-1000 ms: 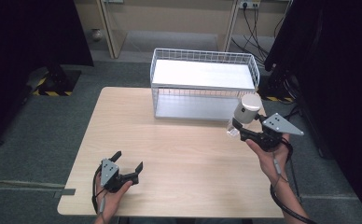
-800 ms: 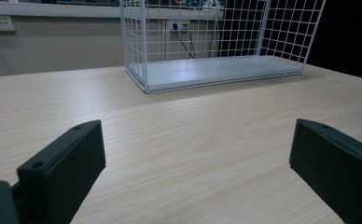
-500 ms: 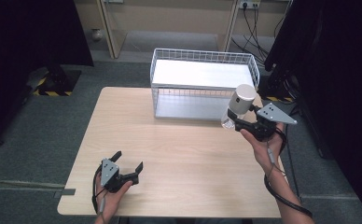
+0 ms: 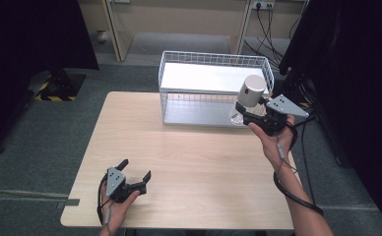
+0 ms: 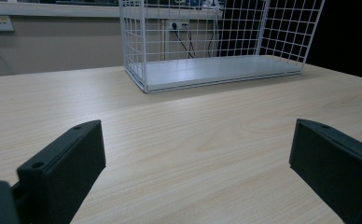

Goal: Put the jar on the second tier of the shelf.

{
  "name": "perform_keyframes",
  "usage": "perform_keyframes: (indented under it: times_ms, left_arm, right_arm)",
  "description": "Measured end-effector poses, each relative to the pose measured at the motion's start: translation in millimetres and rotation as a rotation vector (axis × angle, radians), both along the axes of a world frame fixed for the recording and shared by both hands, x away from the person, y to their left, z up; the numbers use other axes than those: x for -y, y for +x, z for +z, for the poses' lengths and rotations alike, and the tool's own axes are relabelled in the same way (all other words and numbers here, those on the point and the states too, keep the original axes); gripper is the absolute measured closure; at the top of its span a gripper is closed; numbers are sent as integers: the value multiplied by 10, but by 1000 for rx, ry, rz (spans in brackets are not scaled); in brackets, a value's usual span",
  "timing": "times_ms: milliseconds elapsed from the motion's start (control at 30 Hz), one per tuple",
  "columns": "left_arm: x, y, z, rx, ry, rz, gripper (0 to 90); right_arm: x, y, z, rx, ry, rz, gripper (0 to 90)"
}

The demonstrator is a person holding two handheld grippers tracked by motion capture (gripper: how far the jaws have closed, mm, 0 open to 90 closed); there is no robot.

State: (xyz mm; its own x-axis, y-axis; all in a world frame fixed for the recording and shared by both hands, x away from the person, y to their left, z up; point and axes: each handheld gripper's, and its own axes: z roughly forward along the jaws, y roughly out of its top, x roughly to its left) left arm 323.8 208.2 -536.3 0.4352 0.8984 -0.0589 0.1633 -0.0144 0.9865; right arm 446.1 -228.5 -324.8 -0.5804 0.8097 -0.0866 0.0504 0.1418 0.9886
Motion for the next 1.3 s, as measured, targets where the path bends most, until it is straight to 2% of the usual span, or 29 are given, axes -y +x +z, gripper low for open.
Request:
perform_keyframes:
  times_ms: [567,867,1300]
  left_arm:
    - [0,0,0,0,0,-2,30]
    - [1,0,0,0,1,-3,30]
    - [1,1,0,0,1,-2,30]
  right_arm:
    - [-68,193,129,-2,7,-19,313]
    - [-135,289,266,10,13,-20,313]
    - [-225,447,376,10,19,-31,313]
